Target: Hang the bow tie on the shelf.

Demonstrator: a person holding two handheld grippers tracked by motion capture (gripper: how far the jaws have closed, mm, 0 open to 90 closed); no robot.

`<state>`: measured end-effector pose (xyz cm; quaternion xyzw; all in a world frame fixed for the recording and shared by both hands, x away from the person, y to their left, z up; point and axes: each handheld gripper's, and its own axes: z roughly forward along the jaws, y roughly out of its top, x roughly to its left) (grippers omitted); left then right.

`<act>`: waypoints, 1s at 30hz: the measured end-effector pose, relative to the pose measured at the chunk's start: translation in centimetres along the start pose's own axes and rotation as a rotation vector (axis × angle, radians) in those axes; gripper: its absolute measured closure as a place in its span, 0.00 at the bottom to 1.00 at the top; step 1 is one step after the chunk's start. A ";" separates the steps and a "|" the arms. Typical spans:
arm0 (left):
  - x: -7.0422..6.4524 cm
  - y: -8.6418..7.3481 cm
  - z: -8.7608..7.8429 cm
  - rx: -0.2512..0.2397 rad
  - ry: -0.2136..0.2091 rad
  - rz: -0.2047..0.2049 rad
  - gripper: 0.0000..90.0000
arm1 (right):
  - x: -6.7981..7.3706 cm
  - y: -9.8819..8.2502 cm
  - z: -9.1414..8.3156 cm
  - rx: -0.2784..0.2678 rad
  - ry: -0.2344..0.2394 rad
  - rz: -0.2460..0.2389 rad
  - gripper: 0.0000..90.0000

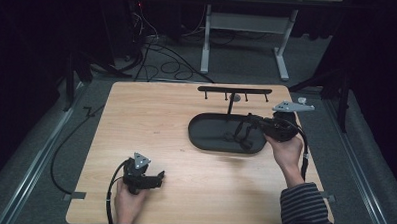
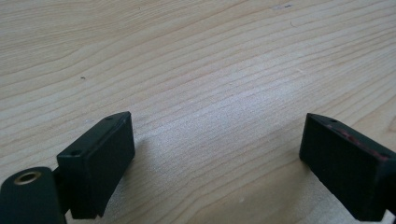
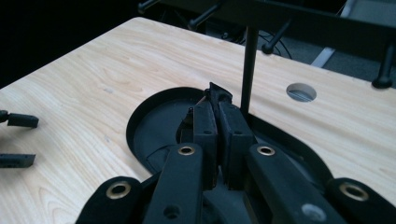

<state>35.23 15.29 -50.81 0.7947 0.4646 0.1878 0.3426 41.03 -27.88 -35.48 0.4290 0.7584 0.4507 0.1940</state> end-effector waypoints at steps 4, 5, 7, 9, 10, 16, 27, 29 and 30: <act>0.0 0.0 0.0 -0.002 -0.001 -0.001 0.12 | -0.3 0.7 0.4 -0.003 -0.011 -0.008 0.98; 0.0 0.0 0.0 -0.002 -0.001 -0.001 0.12 | -0.4 0.8 0.5 0.001 -0.012 -0.001 0.98; 0.0 0.0 0.0 -0.002 -0.001 -0.001 0.12 | -0.5 0.9 0.6 0.001 -0.013 -0.004 0.98; 0.0 0.0 0.0 -0.002 -0.001 -0.001 0.12 | -0.8 1.3 1.0 0.005 -0.019 0.002 0.98; 0.0 0.0 0.0 -0.002 -0.001 -0.001 0.12 | -0.8 1.3 1.0 0.005 -0.019 0.002 0.98; 0.0 0.0 0.0 -0.001 0.000 -0.001 0.12 | -1.3 2.3 1.3 0.000 -0.035 -0.004 0.98; 0.0 0.0 0.0 -0.001 0.001 -0.002 0.12 | -1.5 3.7 2.3 0.010 -0.059 -0.034 0.98; 0.0 0.0 0.0 -0.002 0.002 -0.002 0.12 | -1.6 3.9 2.6 0.014 -0.056 -0.031 0.98; 0.0 0.0 0.0 -0.003 0.002 -0.003 0.12 | -1.9 4.0 2.8 0.011 -0.056 -0.020 0.98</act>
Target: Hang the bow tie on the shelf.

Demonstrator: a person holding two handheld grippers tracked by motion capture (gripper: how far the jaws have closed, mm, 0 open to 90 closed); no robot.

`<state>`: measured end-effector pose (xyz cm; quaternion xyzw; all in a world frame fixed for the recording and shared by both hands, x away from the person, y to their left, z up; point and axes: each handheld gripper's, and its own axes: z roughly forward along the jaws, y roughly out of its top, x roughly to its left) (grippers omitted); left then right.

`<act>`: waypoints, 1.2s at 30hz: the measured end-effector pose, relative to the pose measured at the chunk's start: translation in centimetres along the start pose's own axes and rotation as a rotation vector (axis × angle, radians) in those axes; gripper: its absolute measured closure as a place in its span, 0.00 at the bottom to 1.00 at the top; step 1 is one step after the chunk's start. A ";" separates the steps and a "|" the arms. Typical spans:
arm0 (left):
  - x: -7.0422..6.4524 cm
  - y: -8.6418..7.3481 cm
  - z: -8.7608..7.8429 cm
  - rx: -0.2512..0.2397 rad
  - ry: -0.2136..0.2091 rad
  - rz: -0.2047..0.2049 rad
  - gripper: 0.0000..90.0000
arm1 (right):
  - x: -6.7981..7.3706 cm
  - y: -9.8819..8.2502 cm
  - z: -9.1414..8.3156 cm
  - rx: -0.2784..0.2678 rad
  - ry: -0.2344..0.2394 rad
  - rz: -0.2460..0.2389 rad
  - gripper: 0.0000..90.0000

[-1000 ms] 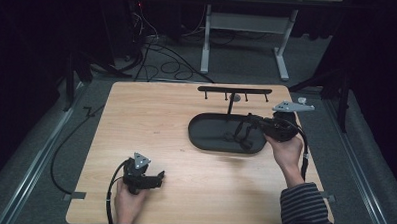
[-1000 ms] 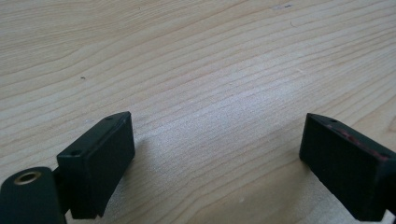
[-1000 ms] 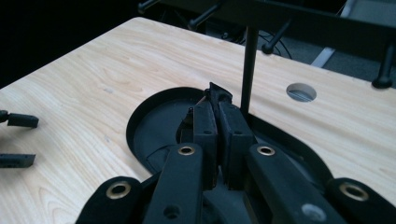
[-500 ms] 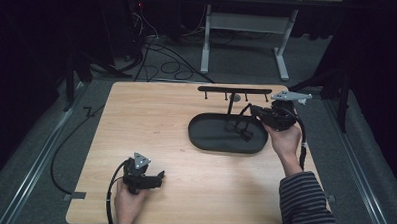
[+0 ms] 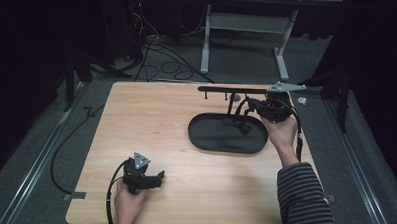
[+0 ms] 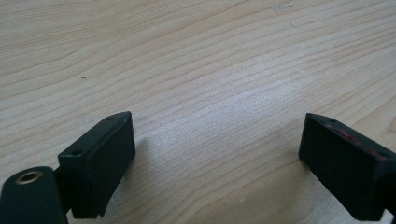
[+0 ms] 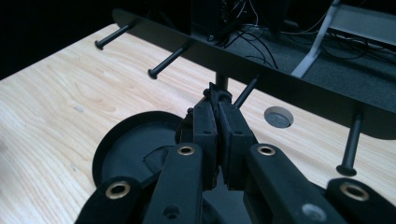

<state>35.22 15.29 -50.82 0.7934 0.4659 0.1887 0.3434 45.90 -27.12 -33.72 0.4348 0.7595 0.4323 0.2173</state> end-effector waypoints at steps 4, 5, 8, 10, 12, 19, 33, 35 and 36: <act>0.0 0.0 0.0 -0.003 0.000 -0.001 0.12 | -0.7 0.0 0.3 -0.008 -0.001 0.040 0.97; 0.0 0.0 0.0 -0.003 0.000 -0.001 0.12 | -0.8 0.0 0.3 -0.007 -0.004 0.043 0.97; 0.0 0.0 0.0 -0.003 0.000 -0.001 0.12 | -1.1 0.2 0.5 -0.003 -0.010 0.052 0.97; 0.0 0.0 0.0 -0.002 0.000 -0.001 0.12 | -1.2 0.3 0.6 0.002 -0.013 0.050 0.97; 0.0 0.0 0.0 -0.001 0.000 -0.001 0.12 | -1.2 0.4 0.8 0.007 -0.018 0.047 0.97; 0.0 0.0 0.0 -0.004 0.000 -0.001 0.13 | -1.3 1.1 1.4 0.025 -0.032 0.032 0.97; 0.0 0.0 0.0 -0.004 0.000 -0.002 0.13 | -2.1 1.1 2.8 0.062 -0.057 0.050 0.93; 0.0 0.0 0.0 -0.004 0.000 -0.002 0.13 | -2.2 1.1 2.9 0.060 -0.057 0.058 0.92; 0.0 0.0 0.0 -0.004 0.000 -0.002 0.13 | -2.2 1.1 2.9 0.060 -0.057 0.058 0.92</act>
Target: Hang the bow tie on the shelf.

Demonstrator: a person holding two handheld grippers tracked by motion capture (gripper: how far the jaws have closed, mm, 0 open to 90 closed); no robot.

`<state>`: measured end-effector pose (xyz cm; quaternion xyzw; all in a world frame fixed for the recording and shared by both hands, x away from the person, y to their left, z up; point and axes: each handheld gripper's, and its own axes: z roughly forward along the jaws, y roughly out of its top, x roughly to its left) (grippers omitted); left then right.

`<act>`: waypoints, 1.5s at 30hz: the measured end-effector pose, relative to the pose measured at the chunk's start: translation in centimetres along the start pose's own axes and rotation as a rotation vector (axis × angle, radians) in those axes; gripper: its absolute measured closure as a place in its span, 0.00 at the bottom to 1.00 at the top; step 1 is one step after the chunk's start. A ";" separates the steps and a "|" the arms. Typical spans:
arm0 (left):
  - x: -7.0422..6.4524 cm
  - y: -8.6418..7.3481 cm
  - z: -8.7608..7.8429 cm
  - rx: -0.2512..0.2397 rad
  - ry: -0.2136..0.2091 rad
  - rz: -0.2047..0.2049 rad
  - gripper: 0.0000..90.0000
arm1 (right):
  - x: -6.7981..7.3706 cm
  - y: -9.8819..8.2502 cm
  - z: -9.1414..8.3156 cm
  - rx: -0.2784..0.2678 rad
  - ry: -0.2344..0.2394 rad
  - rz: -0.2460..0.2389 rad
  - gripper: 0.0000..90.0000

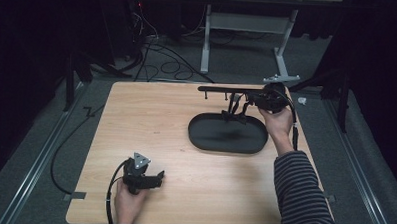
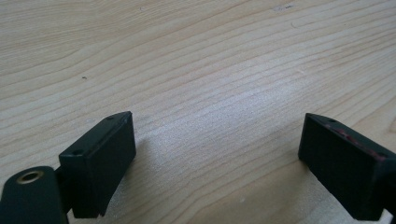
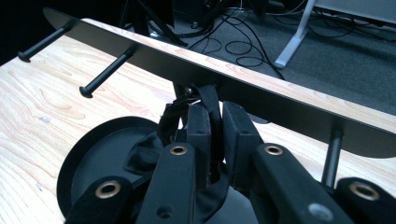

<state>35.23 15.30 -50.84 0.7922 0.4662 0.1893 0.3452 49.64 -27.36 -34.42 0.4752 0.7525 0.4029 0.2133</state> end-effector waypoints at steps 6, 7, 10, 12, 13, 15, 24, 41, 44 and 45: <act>0.0 0.0 0.0 0.000 0.000 0.000 0.13 | -0.3 -0.2 0.0 0.007 0.005 0.026 0.82; 0.0 0.0 0.0 0.000 0.000 0.000 0.13 | -0.4 -0.2 -0.1 0.011 0.005 0.032 0.81; 0.0 0.0 0.0 0.001 0.000 0.000 0.13 | -0.6 -0.2 -0.3 0.007 0.008 0.040 0.79; 0.0 0.0 0.0 0.002 0.000 0.001 0.13 | -0.7 -0.3 -0.4 0.006 0.016 0.046 0.78; 0.0 0.0 0.0 0.002 0.000 0.000 0.13 | -0.7 -0.3 -0.4 0.009 0.016 0.045 0.77; 0.0 0.0 0.0 0.002 0.000 0.000 0.13 | -0.8 -0.3 -0.3 0.013 0.021 0.045 0.75; 0.0 0.0 0.0 0.002 0.000 0.001 0.13 | -1.4 -0.6 -0.3 0.037 0.023 0.053 0.71; 0.0 0.0 0.0 0.004 0.001 0.002 0.13 | -0.9 -1.7 -2.6 -0.043 0.027 0.040 0.69; 0.0 0.0 0.0 0.002 0.000 0.001 0.13 | -0.7 -1.9 -3.2 -0.054 0.007 0.016 0.68; 0.0 0.0 0.0 0.002 0.000 0.001 0.13 | -0.7 -1.9 -3.2 -0.054 0.007 0.016 0.68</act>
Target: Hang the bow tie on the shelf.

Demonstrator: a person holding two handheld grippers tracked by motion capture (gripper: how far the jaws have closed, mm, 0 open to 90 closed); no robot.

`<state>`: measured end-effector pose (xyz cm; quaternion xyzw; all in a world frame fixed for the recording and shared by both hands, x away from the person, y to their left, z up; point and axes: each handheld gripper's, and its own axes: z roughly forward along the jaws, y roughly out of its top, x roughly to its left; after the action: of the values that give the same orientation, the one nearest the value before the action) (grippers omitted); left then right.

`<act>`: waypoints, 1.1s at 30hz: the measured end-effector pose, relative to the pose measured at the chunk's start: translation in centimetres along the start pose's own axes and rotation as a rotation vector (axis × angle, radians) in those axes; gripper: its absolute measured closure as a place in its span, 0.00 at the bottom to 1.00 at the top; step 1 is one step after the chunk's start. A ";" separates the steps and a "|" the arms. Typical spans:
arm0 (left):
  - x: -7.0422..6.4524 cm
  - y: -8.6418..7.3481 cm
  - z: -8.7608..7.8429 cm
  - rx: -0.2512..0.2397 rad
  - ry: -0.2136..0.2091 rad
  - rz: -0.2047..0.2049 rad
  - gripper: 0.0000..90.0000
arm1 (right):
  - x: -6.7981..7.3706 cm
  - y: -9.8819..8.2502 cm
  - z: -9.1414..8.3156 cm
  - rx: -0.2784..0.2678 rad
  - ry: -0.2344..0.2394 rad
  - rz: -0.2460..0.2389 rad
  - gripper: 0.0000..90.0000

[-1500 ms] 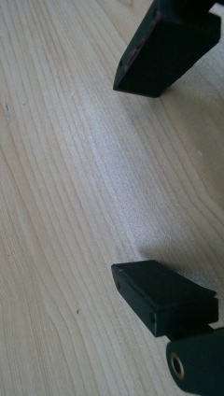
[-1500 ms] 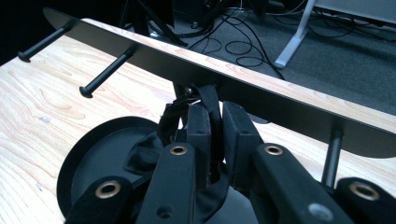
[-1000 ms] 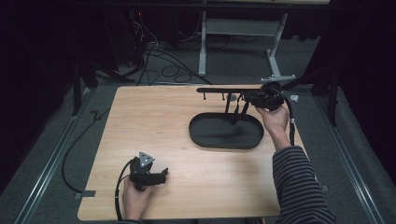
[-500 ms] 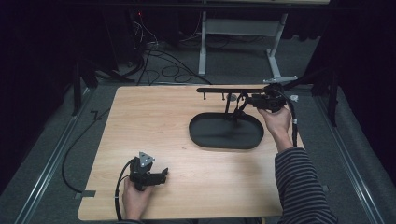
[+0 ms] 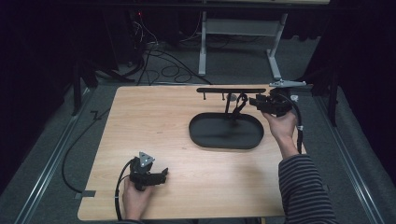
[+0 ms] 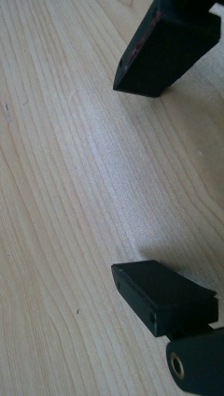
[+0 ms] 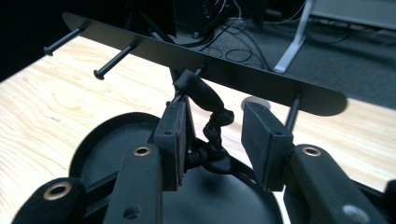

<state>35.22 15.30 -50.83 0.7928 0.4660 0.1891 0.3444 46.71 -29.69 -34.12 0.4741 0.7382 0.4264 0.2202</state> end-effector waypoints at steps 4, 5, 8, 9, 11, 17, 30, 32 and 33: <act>0.0 0.0 0.0 0.000 0.000 0.000 0.13 | 0.0 -0.4 -1.0 -0.025 -0.008 0.001 0.67; 0.0 0.0 0.0 0.000 0.000 0.000 0.13 | 0.0 -0.6 -1.5 -0.035 -0.016 0.006 0.67; 0.0 0.0 0.0 -0.001 0.001 0.000 0.13 | -0.2 -1.0 -2.1 -0.052 -0.021 0.022 0.67; 0.0 0.0 0.0 -0.001 0.001 0.000 0.13 | -0.2 -1.1 -2.2 -0.054 -0.024 0.030 0.66; 0.0 0.0 0.0 -0.001 0.001 0.000 0.13 | -0.3 -1.3 -2.5 -0.057 -0.026 0.044 0.65; 0.0 0.0 0.0 -0.001 0.001 0.000 0.13 | -0.3 -2.1 -3.4 -0.075 -0.022 0.059 0.63; 0.0 0.0 0.0 -0.003 0.002 -0.002 0.13 | -0.7 -3.7 -4.7 -0.078 -0.045 0.069 0.63; -0.1 0.0 0.0 -0.003 0.002 -0.002 0.13 | -0.8 -4.1 -4.9 -0.064 -0.049 0.064 0.61; -0.1 0.0 0.0 -0.003 0.002 -0.002 0.13 | -0.8 -4.1 -4.9 -0.064 -0.049 0.064 0.61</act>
<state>35.14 15.28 -50.83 0.7915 0.4670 0.1903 0.3453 41.39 -33.26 -34.92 0.5003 0.7033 0.4448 0.2394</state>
